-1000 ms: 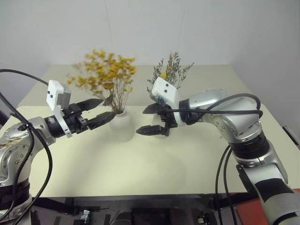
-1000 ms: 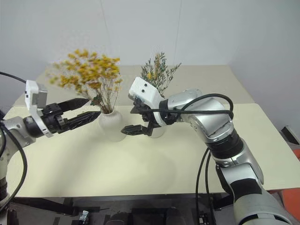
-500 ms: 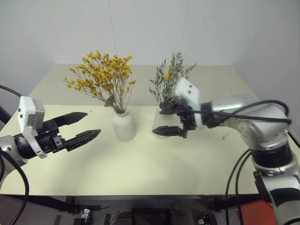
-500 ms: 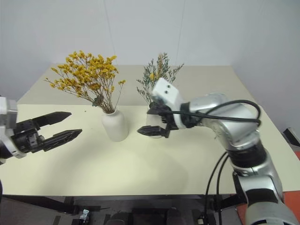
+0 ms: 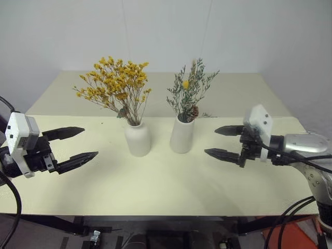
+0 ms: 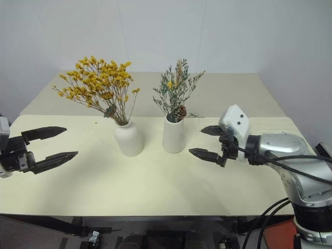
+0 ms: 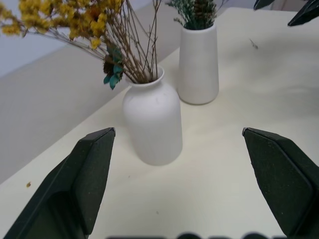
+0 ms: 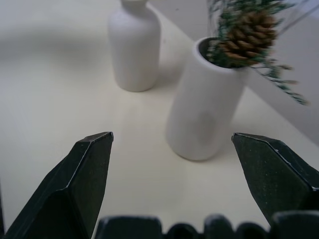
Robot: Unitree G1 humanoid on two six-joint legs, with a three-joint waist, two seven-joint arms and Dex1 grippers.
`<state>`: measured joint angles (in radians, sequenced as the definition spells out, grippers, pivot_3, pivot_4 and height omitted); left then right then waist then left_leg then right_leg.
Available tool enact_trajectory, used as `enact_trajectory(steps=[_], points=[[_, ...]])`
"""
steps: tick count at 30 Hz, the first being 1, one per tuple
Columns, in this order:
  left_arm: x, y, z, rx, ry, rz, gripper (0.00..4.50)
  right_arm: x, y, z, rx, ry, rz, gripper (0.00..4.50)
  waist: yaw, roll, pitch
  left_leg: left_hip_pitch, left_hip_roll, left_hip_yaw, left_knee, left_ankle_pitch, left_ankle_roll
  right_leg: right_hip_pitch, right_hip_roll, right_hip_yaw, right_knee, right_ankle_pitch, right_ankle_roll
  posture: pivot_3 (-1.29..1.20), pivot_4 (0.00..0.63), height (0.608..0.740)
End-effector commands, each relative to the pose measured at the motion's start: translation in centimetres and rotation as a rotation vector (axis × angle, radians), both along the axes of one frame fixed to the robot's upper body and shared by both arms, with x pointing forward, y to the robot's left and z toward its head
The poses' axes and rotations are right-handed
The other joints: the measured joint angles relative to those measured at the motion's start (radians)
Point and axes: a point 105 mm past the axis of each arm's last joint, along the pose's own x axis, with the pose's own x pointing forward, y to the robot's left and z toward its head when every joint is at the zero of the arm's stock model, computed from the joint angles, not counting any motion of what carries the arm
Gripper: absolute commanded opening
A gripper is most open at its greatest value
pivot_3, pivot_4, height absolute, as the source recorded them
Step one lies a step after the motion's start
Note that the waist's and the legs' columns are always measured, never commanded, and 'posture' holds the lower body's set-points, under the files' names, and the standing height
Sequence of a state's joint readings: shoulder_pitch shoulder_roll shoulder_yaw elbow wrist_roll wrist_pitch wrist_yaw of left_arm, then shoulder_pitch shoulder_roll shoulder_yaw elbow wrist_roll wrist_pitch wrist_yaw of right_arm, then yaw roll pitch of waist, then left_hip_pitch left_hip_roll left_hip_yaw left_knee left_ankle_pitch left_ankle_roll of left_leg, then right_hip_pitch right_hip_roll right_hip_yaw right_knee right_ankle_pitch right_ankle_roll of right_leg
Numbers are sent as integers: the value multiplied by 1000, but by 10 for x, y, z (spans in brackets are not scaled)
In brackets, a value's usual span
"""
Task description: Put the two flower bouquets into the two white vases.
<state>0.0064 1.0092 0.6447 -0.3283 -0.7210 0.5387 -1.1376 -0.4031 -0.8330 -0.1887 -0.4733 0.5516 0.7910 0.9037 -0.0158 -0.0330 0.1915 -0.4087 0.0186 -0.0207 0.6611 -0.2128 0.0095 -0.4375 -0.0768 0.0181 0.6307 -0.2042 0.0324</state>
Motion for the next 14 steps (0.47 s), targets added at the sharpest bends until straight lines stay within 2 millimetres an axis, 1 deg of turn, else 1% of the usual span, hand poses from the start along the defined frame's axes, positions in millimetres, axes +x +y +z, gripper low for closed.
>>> enact_trajectory(steps=[1, 4, 9, 14], points=[[1, 3, 5, 46, -61, -8, 4464, -1, -12, 17, 16, -112, -52, 4500, 0, 0, 0, 0, 0, 0, 0, 0, 0, 0, 0, 0, 0, 0, 0, 0, 150, 740], [1, 6, 2, 44, -56, -4, 4464, -1, -17, 16, 24, -119, -74, 4500, 0, 0, 0, 0, 0, 0, 0, 0, 0, 0, 0, 0, 0, 0, 0, 0, 150, 740], [1, 7, -1, 44, -47, -8, 4464, -3, -19, 14, 20, -119, -69, 4500, 1, 0, 0, 0, 0, 0, 0, 0, 0, 0, 0, 0, 0, 0, 0, 0, 150, 740], [5, 6, -2, 25, -44, 17, 4464, -3, -25, 11, 23, -115, -71, 4500, 1, 0, 0, 0, 0, 0, 0, 0, 0, 0, 0, 0, 0, 0, 0, 0, 150, 740]])
